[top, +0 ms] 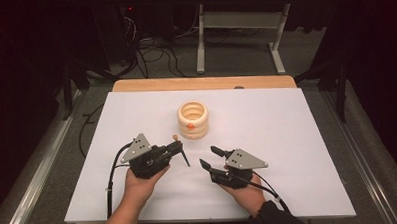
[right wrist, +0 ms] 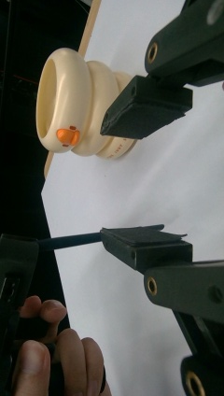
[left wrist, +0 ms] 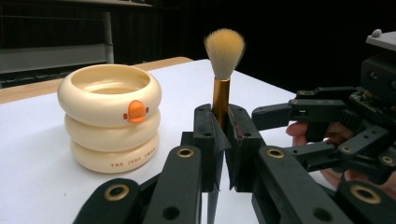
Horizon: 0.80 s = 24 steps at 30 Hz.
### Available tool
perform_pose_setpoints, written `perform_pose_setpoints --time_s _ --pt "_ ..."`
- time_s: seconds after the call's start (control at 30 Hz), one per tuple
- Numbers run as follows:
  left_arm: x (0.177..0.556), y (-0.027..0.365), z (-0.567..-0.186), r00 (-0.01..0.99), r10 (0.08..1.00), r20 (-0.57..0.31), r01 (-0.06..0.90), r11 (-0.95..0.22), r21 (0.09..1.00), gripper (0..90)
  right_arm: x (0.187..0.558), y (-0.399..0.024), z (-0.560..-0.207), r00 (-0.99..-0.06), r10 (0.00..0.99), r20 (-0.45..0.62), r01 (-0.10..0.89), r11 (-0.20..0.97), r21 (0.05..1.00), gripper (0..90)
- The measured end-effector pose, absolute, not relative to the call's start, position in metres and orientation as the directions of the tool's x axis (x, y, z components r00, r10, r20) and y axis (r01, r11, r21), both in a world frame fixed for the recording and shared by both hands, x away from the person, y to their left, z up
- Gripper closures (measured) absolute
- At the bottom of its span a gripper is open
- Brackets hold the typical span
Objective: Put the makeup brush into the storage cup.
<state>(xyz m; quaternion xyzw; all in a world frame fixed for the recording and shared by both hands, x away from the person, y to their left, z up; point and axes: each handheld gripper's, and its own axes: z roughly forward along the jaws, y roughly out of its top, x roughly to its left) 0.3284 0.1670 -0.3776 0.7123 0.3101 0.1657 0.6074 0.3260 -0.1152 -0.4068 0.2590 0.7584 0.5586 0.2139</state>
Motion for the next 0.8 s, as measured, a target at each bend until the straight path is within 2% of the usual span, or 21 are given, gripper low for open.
perform_pose_setpoints --time_s 0.5,0.8 --pt "0.332 0.177 -0.379 0.726 0.677 -0.121 0.243 -0.088 0.966 83.6 0.334 -0.142 -0.410 -0.747 0.664 -0.029 0.195 0.261 0.945 36.2" --pt "0.334 0.183 -0.379 0.709 0.694 -0.125 0.251 -0.083 0.964 83.6 0.339 -0.163 -0.408 -0.721 0.693 0.011 0.240 0.235 0.942 25.3"
